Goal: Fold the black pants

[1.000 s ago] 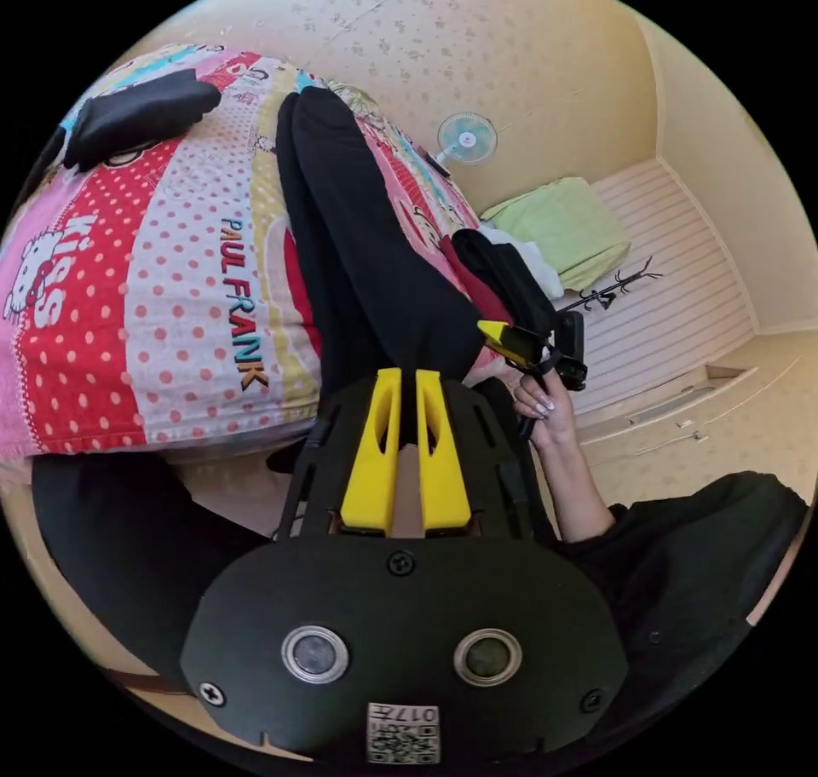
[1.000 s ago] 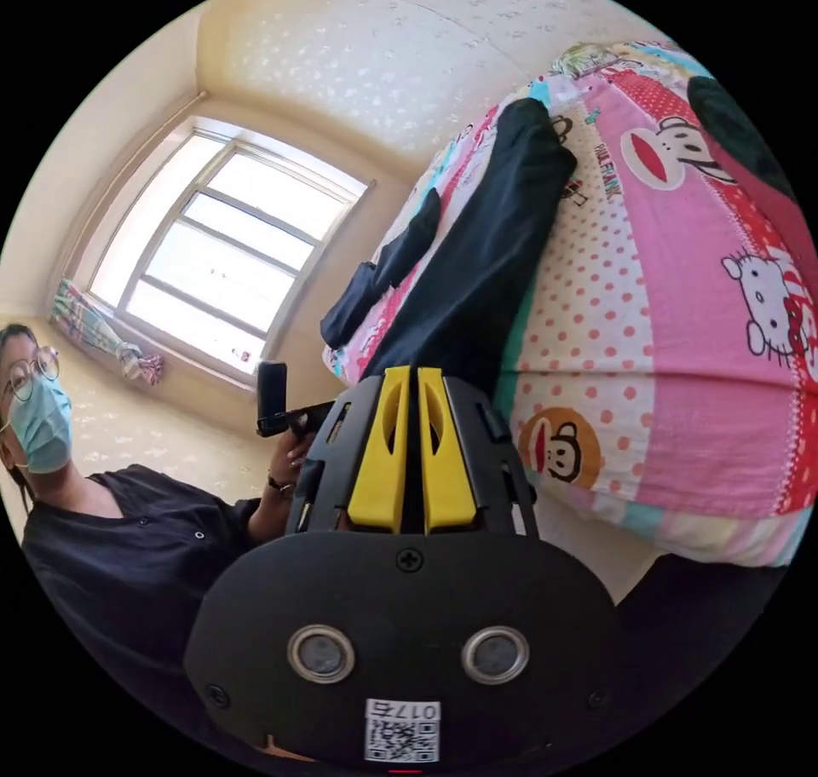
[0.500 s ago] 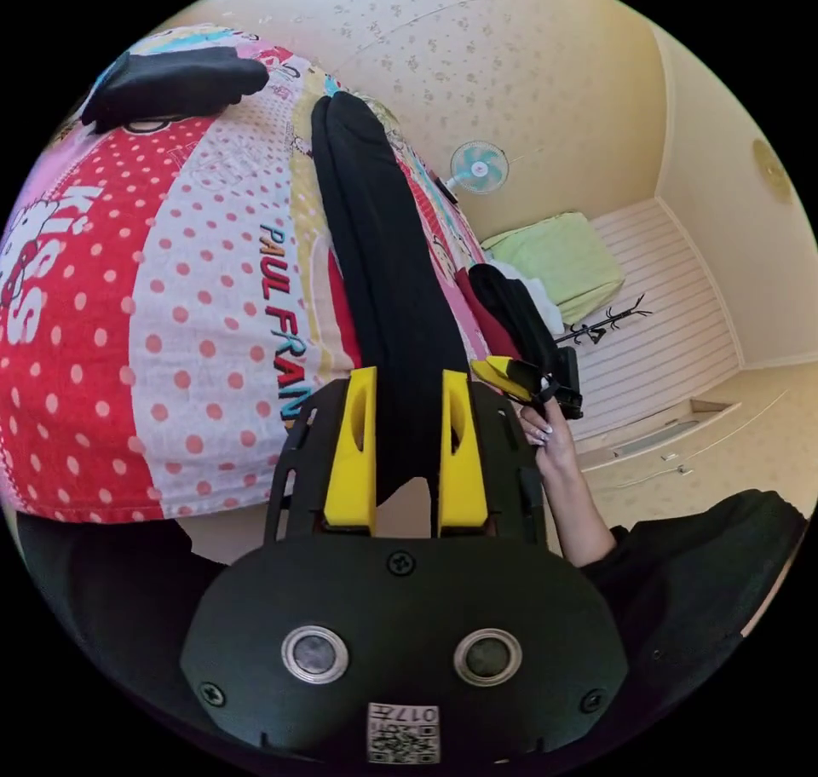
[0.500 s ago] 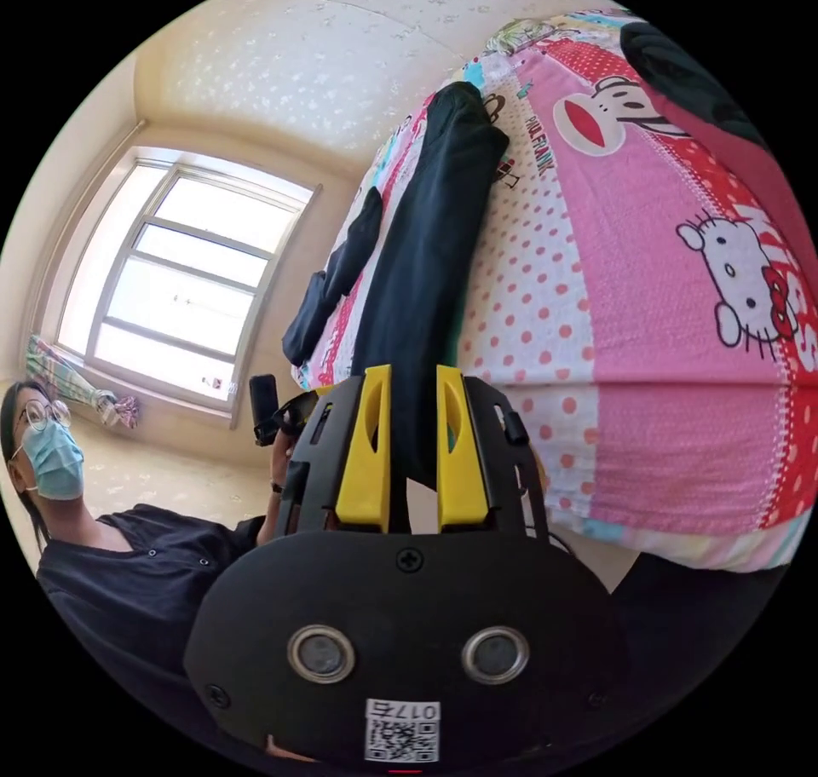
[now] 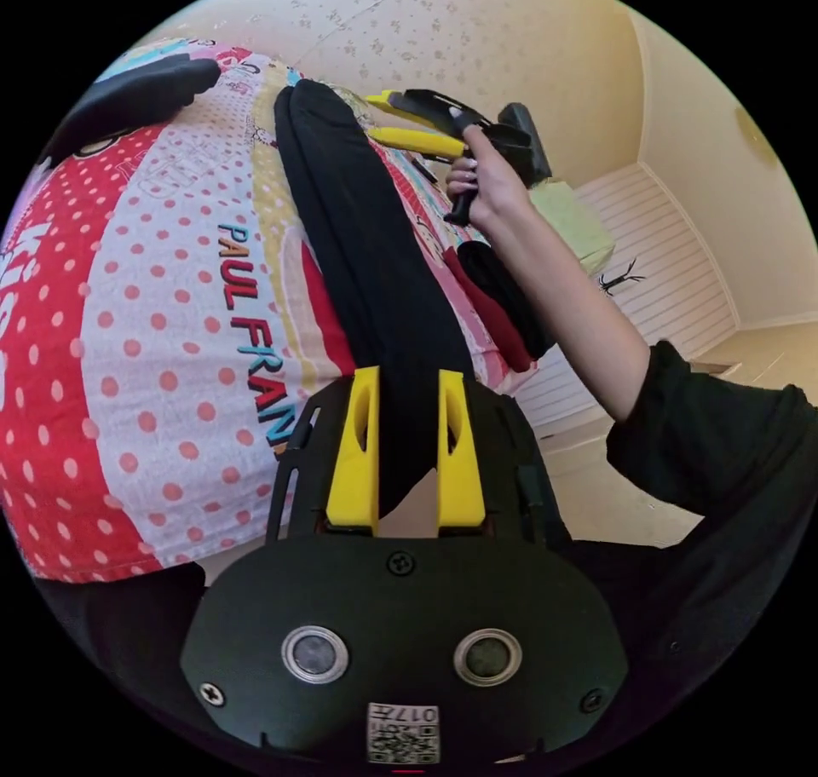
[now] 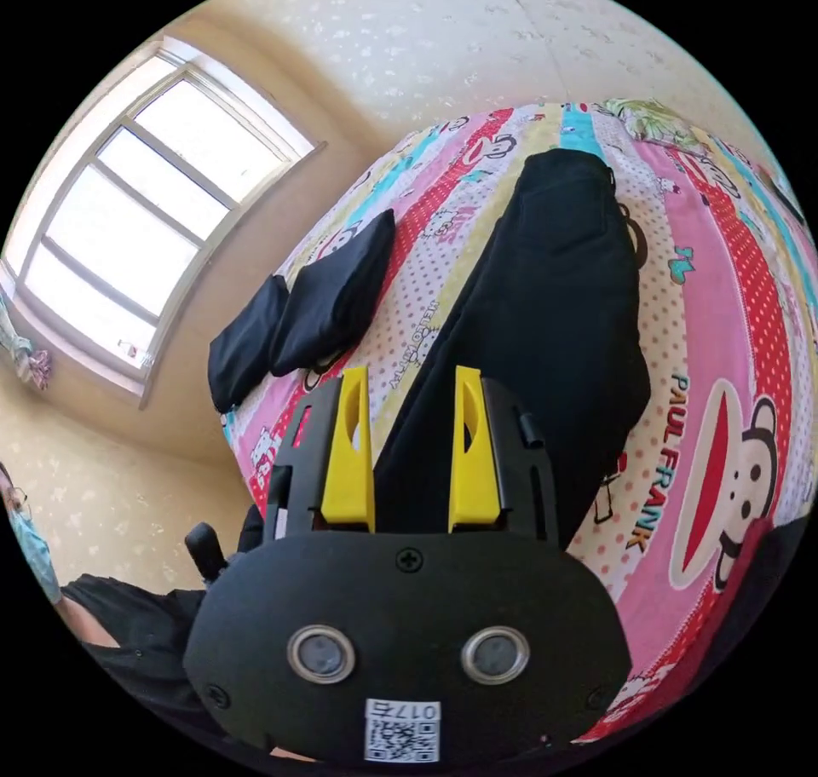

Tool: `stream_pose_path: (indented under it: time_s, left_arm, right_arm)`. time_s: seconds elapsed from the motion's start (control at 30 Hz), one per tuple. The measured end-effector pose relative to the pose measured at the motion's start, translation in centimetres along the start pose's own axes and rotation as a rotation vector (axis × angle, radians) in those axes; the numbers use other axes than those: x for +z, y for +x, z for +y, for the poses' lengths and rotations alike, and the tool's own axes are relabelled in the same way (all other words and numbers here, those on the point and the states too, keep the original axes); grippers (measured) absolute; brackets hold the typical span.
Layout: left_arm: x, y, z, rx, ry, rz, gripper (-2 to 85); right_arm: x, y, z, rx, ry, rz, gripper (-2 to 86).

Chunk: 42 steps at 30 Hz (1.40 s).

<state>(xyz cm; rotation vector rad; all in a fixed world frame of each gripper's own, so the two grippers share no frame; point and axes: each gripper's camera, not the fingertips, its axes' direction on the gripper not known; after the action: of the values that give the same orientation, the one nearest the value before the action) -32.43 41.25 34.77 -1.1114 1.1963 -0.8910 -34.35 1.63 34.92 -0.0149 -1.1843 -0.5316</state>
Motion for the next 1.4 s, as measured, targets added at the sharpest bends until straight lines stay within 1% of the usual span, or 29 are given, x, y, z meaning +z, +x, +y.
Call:
stream_pose_path:
  time_s: [0.07, 0.13, 0.23, 0.33, 0.37, 0.4, 0.47, 0.5, 0.53, 0.63, 0.7, 0.77, 0.83, 0.9, 0.97, 1.0, 1.07, 1.13, 1.2, 1.23, 1.27, 1.3, 1.37, 1.4]
  left_arm:
    - [0.6, 1.2, -0.1, 0.034, -0.008, -0.074, 10.3]
    - [1.5, 3.0, -0.4, 0.064, -0.023, -0.215, 9.7]
    - [1.9, 3.9, -0.7, 0.032, -0.019, -0.274, 8.7]
    - [0.8, 3.2, -0.5, -0.007, 0.013, -0.238, 7.0]
    - [0.4, 3.0, -0.4, -0.013, 0.019, -0.220, 6.3]
    - [-0.1, 2.4, -0.4, -0.017, 0.013, -0.177, 5.4]
    - [-1.0, 1.4, -0.4, -0.033, 0.007, -0.129, 4.6]
    - [-1.5, 0.6, -0.3, -0.054, 0.014, -0.090, 4.3]
    - [-1.8, 0.0, -0.1, -0.077, 0.024, -0.056, 4.1]
    - [-1.6, -0.6, -0.3, -0.084, 0.019, -0.034, 4.5]
    - [-1.4, -0.7, -0.6, -0.076, 0.012, -0.024, 5.8]
    - [-1.8, -0.8, -0.6, -0.062, 0.033, 0.003, 7.8]
    - [-2.9, -1.4, -0.1, -0.069, 0.106, 0.041, 11.2]
    - [-3.7, -2.0, 0.1, -0.084, 0.160, 0.072, 13.7]
    - [-4.1, -2.6, 0.0, -0.096, 0.198, 0.094, 15.9]
    - [-4.1, -2.9, -0.3, -0.100, 0.221, 0.094, 17.0]
    - [-3.4, -3.3, -1.1, -0.101, 0.224, 0.109, 17.8]
    - [-0.9, -3.7, -1.8, -0.108, 0.153, 0.144, 18.1]
    - [0.8, -3.5, -1.5, -0.101, 0.128, 0.150, 17.3]
    - [1.3, -3.0, -0.9, -0.092, 0.142, 0.128, 16.6]
    - [1.4, -2.7, -0.6, -0.080, 0.152, 0.112, 16.4]
    - [1.7, -2.1, -0.1, -0.058, 0.147, 0.082, 15.8]
    - [2.3, -1.3, 0.5, -0.045, 0.095, 0.049, 15.0]
    - [2.8, -1.0, 1.0, -0.037, 0.069, 0.043, 14.3]
  right_arm:
    - [5.2, 0.3, -4.2, 0.032, -0.134, 0.150, 14.7]
    - [8.5, 1.1, -4.9, 0.088, -0.199, 0.254, 13.7]
    - [7.8, 0.8, -2.9, 0.154, -0.012, 0.228, 10.3]
    - [6.1, 1.7, -0.7, 0.197, 0.141, 0.110, 5.0]
    - [5.7, 2.5, -0.3, 0.219, 0.175, 0.042, 4.3]
    - [5.6, 2.9, -0.2, 0.237, 0.182, 0.003, 4.1]
    - [5.2, 3.5, -0.5, 0.291, 0.197, -0.146, 3.6]
    - [5.1, 3.3, -0.8, 0.286, 0.194, -0.160, 3.6]
    - [5.4, 2.6, -1.4, 0.262, 0.170, -0.148, 3.7]
    - [7.7, 1.7, -3.1, 0.202, 0.051, -0.047, 4.9]
    - [7.9, 2.1, -3.2, 0.177, 0.034, -0.065, 6.3]
    - [5.5, 2.4, -2.6, 0.161, 0.056, -0.159, 8.2]
    - [2.8, 2.2, -1.4, 0.104, 0.074, -0.171, 9.9]
    - [-0.2, 2.4, 0.6, 0.076, 0.080, -0.107, 12.1]
    - [-4.1, 4.2, 4.5, 0.098, 0.104, -0.029, 16.1]
    - [-4.9, 4.9, 5.7, 0.106, 0.111, -0.025, 16.6]
    - [-7.4, 8.2, 10.9, 0.132, 0.123, -0.103, 18.0]
    - [-7.6, 10.7, 15.1, 0.162, 0.107, -0.181, 18.3]
    - [-6.5, 13.0, 19.0, 0.211, 0.050, -0.268, 18.3]
    - [-6.3, 13.6, 21.6, 0.179, 0.092, -0.343, 18.0]
    - [-6.7, 13.8, 24.1, 0.178, 0.177, -0.420, 17.3]
    - [-6.7, 13.9, 25.1, 0.195, 0.198, -0.462, 16.6]
    - [-5.9, 13.4, 27.9, 0.189, 0.172, -0.603, 13.9]
    - [-5.6, 13.0, 28.4, 0.175, 0.156, -0.624, 13.2]
